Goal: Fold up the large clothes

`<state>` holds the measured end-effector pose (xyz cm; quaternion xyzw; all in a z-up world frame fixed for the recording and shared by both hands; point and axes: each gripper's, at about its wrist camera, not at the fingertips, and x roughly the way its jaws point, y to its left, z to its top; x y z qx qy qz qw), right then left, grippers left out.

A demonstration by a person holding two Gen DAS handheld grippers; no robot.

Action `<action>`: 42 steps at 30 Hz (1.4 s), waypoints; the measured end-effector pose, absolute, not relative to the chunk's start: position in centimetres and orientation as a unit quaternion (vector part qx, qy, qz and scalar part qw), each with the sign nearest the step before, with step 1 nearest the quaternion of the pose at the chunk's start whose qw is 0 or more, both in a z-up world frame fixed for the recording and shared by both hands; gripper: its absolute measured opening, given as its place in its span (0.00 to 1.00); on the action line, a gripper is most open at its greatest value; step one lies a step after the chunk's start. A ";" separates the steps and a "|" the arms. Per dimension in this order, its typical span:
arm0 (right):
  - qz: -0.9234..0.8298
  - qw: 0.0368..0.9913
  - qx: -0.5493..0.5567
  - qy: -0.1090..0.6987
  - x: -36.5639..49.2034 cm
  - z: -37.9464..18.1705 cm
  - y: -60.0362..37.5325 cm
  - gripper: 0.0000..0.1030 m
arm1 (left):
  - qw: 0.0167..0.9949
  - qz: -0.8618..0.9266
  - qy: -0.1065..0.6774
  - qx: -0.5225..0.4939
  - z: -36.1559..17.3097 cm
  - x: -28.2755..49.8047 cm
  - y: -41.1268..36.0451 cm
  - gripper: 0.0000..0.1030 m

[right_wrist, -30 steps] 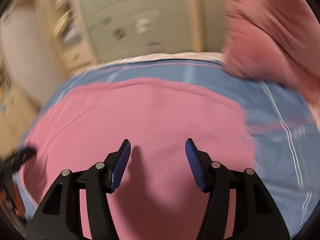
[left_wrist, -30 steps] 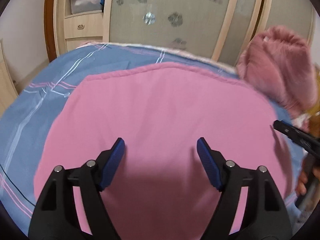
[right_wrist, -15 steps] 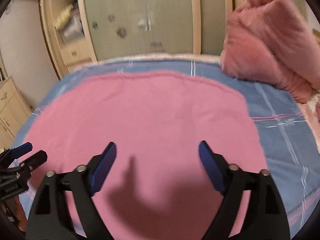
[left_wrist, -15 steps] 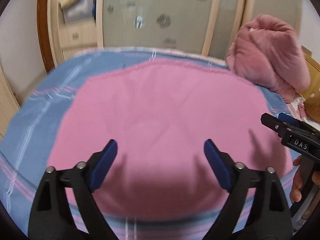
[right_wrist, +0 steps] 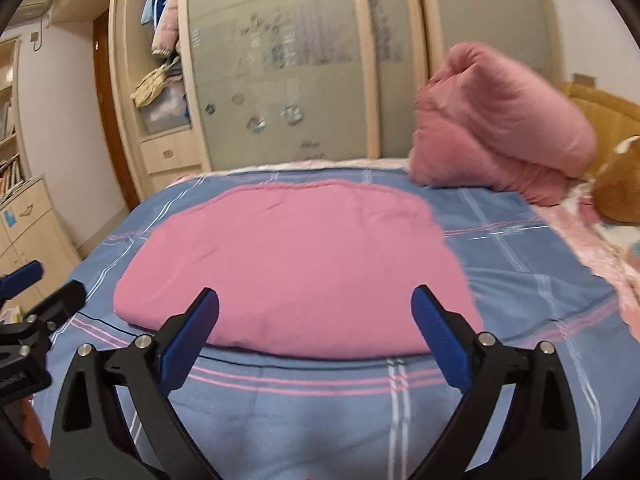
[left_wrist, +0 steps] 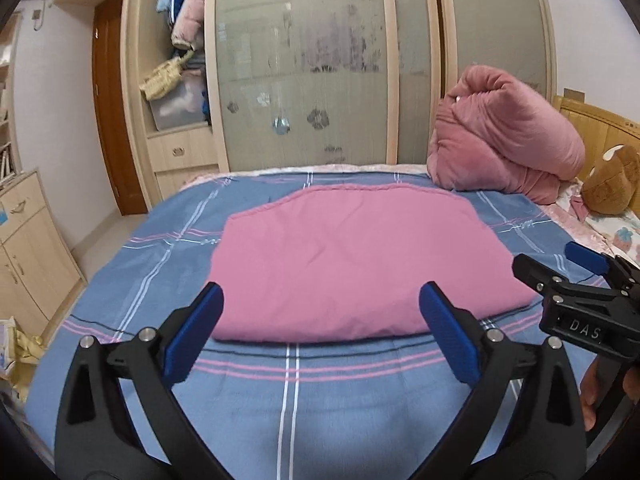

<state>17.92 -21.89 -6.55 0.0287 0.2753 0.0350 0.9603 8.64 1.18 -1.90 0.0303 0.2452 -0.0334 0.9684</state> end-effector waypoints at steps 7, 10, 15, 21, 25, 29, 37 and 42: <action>-0.005 0.967 0.007 0.255 9.5 -3.9 -22.1 0.99 | 0.973 -0.054 0.222 0.023 0.6 0.7 0.1 0.98; -0.007 0.968 -0.014 0.250 6.8 -3.1 -21.3 0.99 | 0.975 -0.054 0.211 0.037 1.4 -1.7 -0.9 0.98; -0.056 0.971 -0.042 0.229 4.3 -2.1 -20.7 0.99 | 0.973 -0.064 0.221 0.022 2.1 -3.5 -1.0 0.98; -0.070 0.972 -0.050 0.220 2.4 -1.8 -20.5 0.99 | 0.973 -0.043 0.224 0.025 2.4 -5.1 -0.8 0.98; -0.071 0.973 -0.043 0.215 1.5 -1.7 -20.6 0.99 | 0.974 -0.043 0.222 0.025 2.4 -6.0 -0.9 0.98; -0.073 0.974 -0.038 0.211 0.7 -1.5 -20.6 0.99 | 0.973 -0.048 0.223 0.021 2.3 -6.7 -0.7 0.98; -0.071 0.975 -0.033 0.210 -0.3 -1.4 -20.4 0.99 | 0.973 -0.051 0.224 0.019 2.3 -7.8 -0.5 0.98; -0.070 0.975 -0.026 0.209 -1.1 -1.3 -20.0 0.99 | 0.975 -0.049 0.217 0.026 2.6 -8.6 -0.2 0.98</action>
